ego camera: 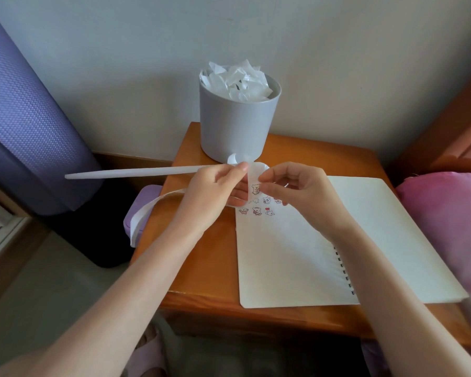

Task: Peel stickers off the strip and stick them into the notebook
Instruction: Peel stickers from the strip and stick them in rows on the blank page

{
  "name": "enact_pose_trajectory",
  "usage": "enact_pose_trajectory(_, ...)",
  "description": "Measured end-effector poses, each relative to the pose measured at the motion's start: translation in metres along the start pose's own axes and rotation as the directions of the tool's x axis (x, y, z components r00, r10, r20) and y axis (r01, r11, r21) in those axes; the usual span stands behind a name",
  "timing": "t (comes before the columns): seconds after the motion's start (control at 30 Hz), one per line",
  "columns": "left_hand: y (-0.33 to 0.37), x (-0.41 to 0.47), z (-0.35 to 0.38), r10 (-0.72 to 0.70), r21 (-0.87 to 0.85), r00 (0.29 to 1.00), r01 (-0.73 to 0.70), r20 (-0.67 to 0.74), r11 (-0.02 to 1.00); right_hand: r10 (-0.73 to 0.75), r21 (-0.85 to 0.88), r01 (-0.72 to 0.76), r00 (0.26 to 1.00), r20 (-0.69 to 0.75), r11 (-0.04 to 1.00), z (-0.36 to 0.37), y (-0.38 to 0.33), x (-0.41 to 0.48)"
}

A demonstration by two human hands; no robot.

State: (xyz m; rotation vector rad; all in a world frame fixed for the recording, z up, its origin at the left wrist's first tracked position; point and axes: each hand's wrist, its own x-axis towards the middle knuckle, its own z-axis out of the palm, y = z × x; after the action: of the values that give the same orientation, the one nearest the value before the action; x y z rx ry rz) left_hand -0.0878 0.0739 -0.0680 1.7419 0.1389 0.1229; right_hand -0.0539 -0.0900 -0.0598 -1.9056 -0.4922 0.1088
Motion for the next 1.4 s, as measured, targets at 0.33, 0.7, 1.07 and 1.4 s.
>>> enact_pose_trajectory(0.33,-0.0016,-0.0012,0.0005,0.045,0.046,0.998,-0.047,0.032,0.998,0.002,-0.020,-0.002,1.000,-0.010,1.000,0.0006,-0.0002,-0.0006)
enact_pose_trajectory(0.7,-0.0007,-0.0028,0.0021,0.075,0.049,0.997,-0.076,0.015,0.996,0.019,-0.005,-0.020,0.999,-0.025,1.000,0.0022,0.0003,-0.0011)
enact_pose_trajectory(1.07,0.0023,-0.0038,0.0031,0.058,0.009,0.998,-0.058,0.024,0.998,0.018,-0.021,-0.019,0.999,-0.032,1.000,0.0021,0.0009,-0.0005)
enact_pose_trajectory(1.4,0.0009,-0.0034,0.0027,0.052,0.040,0.998,-0.053,0.020,0.998,-0.010,-0.054,0.008,0.999,-0.034,0.999,0.0022,0.0014,-0.0007)
